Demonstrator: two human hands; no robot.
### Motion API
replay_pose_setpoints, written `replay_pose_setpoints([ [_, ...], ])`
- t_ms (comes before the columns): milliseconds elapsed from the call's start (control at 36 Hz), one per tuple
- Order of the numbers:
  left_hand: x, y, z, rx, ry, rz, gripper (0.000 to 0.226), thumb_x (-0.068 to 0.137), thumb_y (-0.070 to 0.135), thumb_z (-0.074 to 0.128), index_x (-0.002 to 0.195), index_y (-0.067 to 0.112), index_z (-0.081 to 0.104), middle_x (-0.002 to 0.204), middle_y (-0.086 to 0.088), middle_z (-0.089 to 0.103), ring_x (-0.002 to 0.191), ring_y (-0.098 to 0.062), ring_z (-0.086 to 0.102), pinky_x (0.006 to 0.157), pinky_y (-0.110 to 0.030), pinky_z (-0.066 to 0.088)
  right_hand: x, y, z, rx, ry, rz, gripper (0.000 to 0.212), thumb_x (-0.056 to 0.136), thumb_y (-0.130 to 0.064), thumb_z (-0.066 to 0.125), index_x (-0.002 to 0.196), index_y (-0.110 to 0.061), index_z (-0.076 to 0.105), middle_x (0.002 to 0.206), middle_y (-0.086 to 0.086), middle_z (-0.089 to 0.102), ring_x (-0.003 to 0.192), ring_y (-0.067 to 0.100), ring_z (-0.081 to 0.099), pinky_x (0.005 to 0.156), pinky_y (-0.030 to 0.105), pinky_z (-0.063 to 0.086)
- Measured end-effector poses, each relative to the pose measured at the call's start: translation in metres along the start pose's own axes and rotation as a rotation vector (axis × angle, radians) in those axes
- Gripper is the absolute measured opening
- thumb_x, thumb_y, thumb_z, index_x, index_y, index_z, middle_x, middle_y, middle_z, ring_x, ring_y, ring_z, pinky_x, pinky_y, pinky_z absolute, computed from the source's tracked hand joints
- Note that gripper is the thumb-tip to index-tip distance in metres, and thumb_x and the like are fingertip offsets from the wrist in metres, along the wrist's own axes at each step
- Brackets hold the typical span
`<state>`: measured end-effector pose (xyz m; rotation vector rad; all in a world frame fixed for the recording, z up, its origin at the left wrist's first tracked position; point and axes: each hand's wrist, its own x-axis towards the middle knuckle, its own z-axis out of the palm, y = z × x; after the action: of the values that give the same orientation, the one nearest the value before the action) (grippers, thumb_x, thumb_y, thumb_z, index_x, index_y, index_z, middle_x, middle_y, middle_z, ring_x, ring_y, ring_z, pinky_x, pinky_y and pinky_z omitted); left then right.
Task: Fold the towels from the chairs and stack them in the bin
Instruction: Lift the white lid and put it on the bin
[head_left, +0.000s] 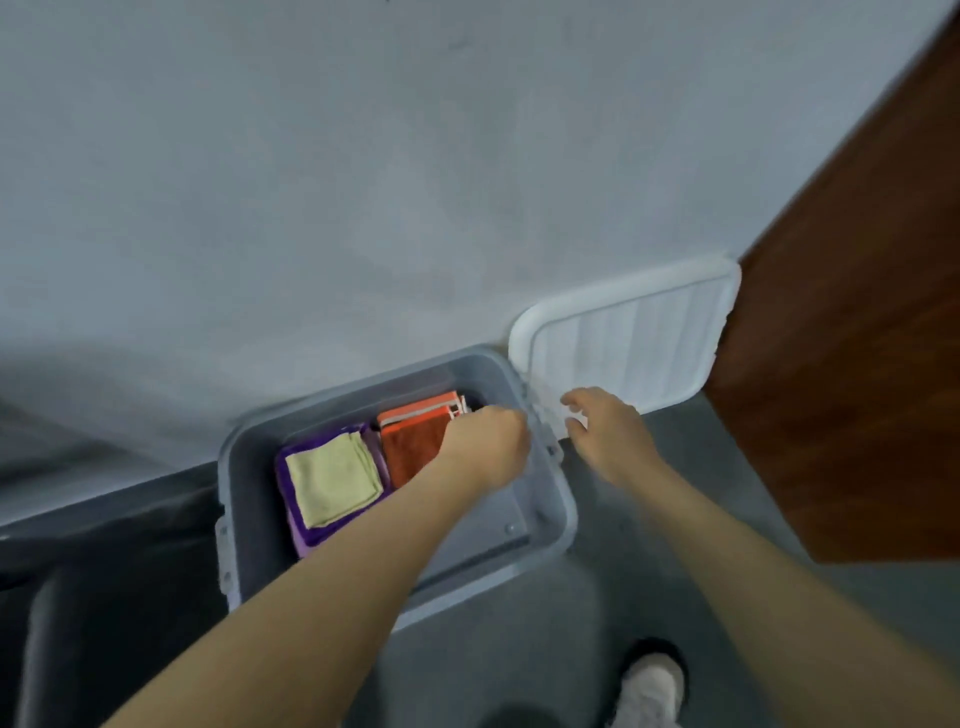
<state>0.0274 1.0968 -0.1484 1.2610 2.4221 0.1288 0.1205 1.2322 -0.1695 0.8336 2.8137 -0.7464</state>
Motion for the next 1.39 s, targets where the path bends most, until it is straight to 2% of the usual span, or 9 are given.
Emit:
replay_pose_setpoints([
  [333,0.188,0.048,0.005,-0.171,0.037,-0.134,0.041,0.098,0.026,0.044,0.134,0.007,0.039,0.133,-0.011,0.042,0.118,-0.029,0.046,0.088,-0.039,0.044,0.164,0.122,-0.054,-0.193,0.063,-0.118,0.053,0.092,-0.012,0.052,0.143,-0.015,0.038,0.146,0.003,0.04,0.13,0.024,0.04,0.104,0.032,0.025],
  [500,0.27,0.036,0.025,-0.145,0.082,-0.378,0.063,0.093,0.038,0.055,0.136,0.002,0.027,0.134,-0.015,0.036,0.121,-0.034,0.042,0.097,-0.04,0.04,0.234,0.168,-0.044,-0.249,0.059,-0.17,0.061,0.09,-0.013,0.055,0.146,-0.014,0.029,0.155,0.004,0.02,0.141,0.023,0.021,0.112,0.032,0.012],
  [694,0.302,0.035,0.057,-0.026,0.095,-0.445,0.069,0.091,0.037,0.059,0.138,0.0,0.024,0.137,-0.017,0.031,0.121,-0.035,0.04,0.1,-0.039,0.037,0.271,0.198,-0.019,-0.334,0.033,-0.271,0.061,0.085,-0.012,0.059,0.141,-0.011,0.035,0.146,0.006,0.031,0.132,0.026,0.032,0.109,0.032,0.011],
  [806,0.306,0.026,0.063,-0.044,0.176,-0.43,0.057,0.091,0.025,0.061,0.134,0.002,0.031,0.14,-0.017,0.027,0.12,-0.034,0.036,0.101,-0.038,0.036,0.281,0.204,-0.007,-0.384,0.123,-0.295,0.06,0.079,-0.01,0.066,0.134,-0.011,0.042,0.134,0.007,0.042,0.119,0.029,0.041,0.106,0.038,0.013],
  [917,0.299,0.016,0.076,0.011,0.211,-0.376,0.051,0.086,0.014,0.066,0.129,0.001,0.042,0.135,-0.02,0.035,0.113,-0.036,0.039,0.091,-0.04,0.042,0.291,0.211,-0.002,-0.425,0.276,-0.343,0.057,0.064,-0.008,0.08,0.115,-0.009,0.055,0.114,0.012,0.053,0.095,0.034,0.05,0.09,0.039,0.026],
  [1000,0.299,0.018,0.078,0.169,0.269,-0.31,0.04,0.08,0.016,0.073,0.113,0.001,0.055,0.113,-0.017,0.054,0.095,-0.035,0.051,0.075,-0.039,0.045,0.288,0.217,0.0,-0.377,0.324,-0.388,0.051,0.063,-0.009,0.082,0.107,-0.009,0.057,0.106,0.013,0.057,0.093,0.034,0.051,0.088,0.039,0.03],
  [1083,0.301,0.031,0.071,0.262,0.176,-0.294,0.047,0.087,0.025,0.066,0.125,0.008,0.044,0.117,-0.011,0.049,0.095,-0.029,0.053,0.075,-0.034,0.04,0.278,0.22,0.0,-0.409,0.327,-0.425,0.045,0.062,-0.006,0.083,0.1,-0.01,0.058,0.088,0.008,0.058,0.08,0.032,0.055,0.081,0.038,0.034],
  [1306,0.266,0.074,0.042,0.383,0.04,-0.157,0.071,0.084,-0.001,0.057,0.142,0.017,0.02,0.11,-0.01,0.051,0.091,-0.027,0.056,0.048,-0.03,0.028,0.232,0.229,-0.022,-0.574,0.456,-0.511,0.047,0.055,0.002,0.077,0.094,-0.013,0.056,0.079,0.007,0.054,0.068,0.03,0.052,0.072,0.038,0.036],
  [1389,0.245,0.089,0.026,0.389,0.037,-0.116,0.076,0.081,-0.003,0.06,0.142,0.017,0.019,0.106,-0.01,0.053,0.088,-0.027,0.058,0.054,-0.031,0.034,0.205,0.222,-0.04,-0.553,0.442,-0.484,0.051,0.052,0.01,0.072,0.097,-0.011,0.061,0.082,0.008,0.055,0.072,0.031,0.053,0.075,0.04,0.045],
])
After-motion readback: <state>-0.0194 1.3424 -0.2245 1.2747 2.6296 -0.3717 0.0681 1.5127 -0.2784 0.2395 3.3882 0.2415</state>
